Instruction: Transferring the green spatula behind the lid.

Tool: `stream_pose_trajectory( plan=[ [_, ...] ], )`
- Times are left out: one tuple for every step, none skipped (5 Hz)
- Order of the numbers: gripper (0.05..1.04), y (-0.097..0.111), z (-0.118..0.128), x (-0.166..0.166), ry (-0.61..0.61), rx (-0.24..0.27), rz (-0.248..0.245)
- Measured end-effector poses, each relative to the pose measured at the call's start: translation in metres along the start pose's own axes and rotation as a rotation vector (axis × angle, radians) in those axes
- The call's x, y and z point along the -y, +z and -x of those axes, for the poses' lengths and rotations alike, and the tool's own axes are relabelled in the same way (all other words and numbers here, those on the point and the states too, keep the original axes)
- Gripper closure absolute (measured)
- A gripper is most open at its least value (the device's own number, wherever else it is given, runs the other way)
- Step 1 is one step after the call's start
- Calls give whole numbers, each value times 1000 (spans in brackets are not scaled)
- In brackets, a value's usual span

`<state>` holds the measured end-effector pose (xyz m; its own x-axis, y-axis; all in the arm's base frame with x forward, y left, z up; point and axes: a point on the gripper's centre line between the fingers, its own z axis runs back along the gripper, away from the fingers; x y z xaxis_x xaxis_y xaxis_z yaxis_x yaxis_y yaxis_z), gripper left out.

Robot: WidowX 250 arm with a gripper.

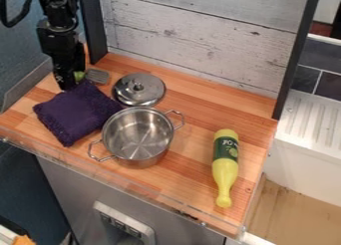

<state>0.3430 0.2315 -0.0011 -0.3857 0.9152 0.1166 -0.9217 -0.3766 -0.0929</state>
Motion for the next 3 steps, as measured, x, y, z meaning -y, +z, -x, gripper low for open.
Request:
stream_pose_trajectory(
  plan=[
    [83,21,0,6,-25,-5,45],
    [83,51,-4,14,-48,11,113],
    [83,71,2,14,-90,35,134]
  ],
)
